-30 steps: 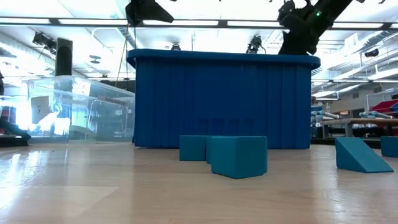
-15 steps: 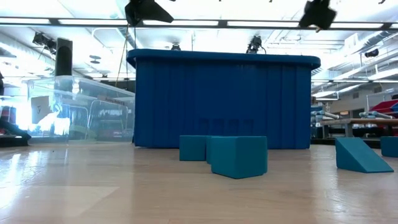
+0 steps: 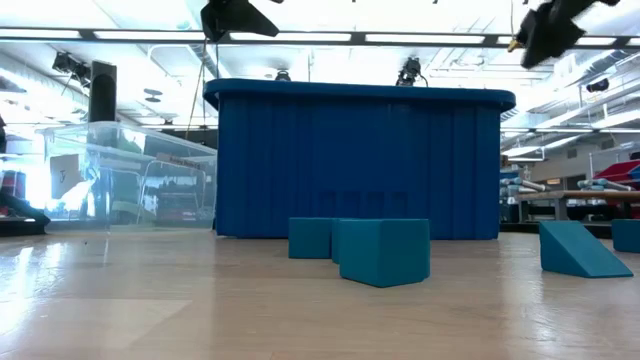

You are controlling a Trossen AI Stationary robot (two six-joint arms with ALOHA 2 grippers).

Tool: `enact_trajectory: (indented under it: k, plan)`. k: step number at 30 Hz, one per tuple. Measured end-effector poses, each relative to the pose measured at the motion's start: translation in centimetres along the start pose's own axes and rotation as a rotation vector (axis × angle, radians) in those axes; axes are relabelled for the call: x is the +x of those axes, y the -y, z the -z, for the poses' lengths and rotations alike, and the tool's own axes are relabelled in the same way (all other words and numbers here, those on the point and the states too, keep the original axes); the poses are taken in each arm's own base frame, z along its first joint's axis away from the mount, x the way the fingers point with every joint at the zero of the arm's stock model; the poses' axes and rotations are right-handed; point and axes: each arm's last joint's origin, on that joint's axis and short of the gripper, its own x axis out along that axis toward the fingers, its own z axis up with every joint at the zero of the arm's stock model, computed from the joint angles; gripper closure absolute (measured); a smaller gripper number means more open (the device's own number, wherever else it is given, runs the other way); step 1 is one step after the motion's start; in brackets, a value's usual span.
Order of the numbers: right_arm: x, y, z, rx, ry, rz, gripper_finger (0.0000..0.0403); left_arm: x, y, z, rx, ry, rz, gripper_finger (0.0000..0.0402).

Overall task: Sort blocks
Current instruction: Put the blue block into the blue bin

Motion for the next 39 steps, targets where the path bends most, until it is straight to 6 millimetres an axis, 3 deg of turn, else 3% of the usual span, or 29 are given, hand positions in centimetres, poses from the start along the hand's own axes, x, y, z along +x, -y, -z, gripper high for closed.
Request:
enact_trajectory:
  k: [9,24,33,39]
  plan:
    - [2.4,0.7,2.3,0.025,-0.136,0.034,0.0098,0.0,0.0,0.0,0.011,0.001,0.0,0.0117]
    - [4.7,1.3,7.3,-0.259,-0.388,-0.005,0.0096,0.0,0.0,0.0,0.01,0.001,-0.001,0.0117]
    - [7.1,4.0,11.5,0.046,-0.471,0.217,0.0097,0.0,0.0,0.0,0.01,0.002,-0.003,0.0117]
    - [8.7,4.5,12.8,0.079,-0.413,0.179,0.0102,0.0,0.0,0.0,0.009,0.003,-0.003,0.0117]
